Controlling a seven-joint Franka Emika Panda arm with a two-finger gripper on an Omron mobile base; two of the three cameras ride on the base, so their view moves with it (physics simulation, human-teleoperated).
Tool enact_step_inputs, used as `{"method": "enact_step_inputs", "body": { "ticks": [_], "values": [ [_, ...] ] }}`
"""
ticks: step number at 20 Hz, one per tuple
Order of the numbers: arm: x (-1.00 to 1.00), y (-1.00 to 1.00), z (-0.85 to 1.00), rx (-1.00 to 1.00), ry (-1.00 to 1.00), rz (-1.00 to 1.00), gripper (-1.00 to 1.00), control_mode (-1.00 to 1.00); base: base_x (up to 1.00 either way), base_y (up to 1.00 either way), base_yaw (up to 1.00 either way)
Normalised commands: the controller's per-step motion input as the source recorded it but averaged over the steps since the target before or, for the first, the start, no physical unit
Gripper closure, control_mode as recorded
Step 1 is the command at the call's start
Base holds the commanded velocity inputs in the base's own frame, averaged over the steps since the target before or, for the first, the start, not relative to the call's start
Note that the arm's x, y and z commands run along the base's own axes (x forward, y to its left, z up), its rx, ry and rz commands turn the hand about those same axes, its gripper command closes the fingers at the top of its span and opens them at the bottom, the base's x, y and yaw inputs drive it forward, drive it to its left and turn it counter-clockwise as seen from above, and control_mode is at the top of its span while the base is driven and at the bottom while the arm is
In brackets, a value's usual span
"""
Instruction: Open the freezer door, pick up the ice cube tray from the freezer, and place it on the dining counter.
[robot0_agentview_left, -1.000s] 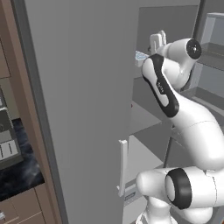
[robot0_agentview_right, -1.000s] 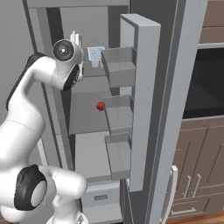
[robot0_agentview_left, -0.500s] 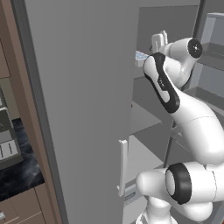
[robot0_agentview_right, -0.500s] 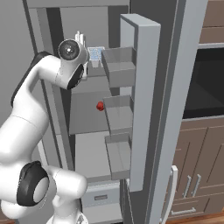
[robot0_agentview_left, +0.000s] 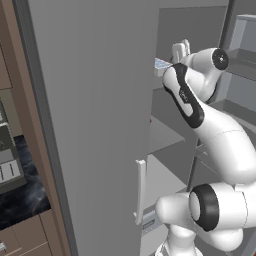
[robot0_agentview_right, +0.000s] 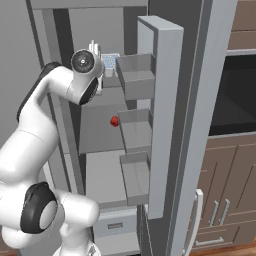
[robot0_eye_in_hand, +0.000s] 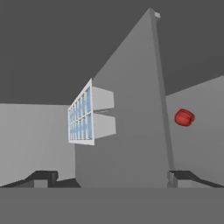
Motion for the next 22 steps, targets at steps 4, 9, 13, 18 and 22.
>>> {"method": "enact_step_inputs", "body": {
  "ticks": [4,9,13,18,22],
  "values": [
    [0.17,0.0,-0.05,0.0,0.0,0.0,-1.0,-1.0,0.0,0.0,0.0],
    [0.21,-0.03,0.0,0.0,0.0,0.0,-1.0,-1.0,0.0,0.0,0.0],
    [0.23,-0.02,0.0,0.0,0.0,0.0,-1.0,-1.0,0.0,0.0,0.0],
    [0.25,0.0,0.0,0.0,0.0,0.0,-1.0,-1.0,0.0,0.0,0.0],
    [0.25,0.0,0.0,0.0,0.0,0.0,-1.0,-1.0,0.0,0.0,0.0]
  ]
}}
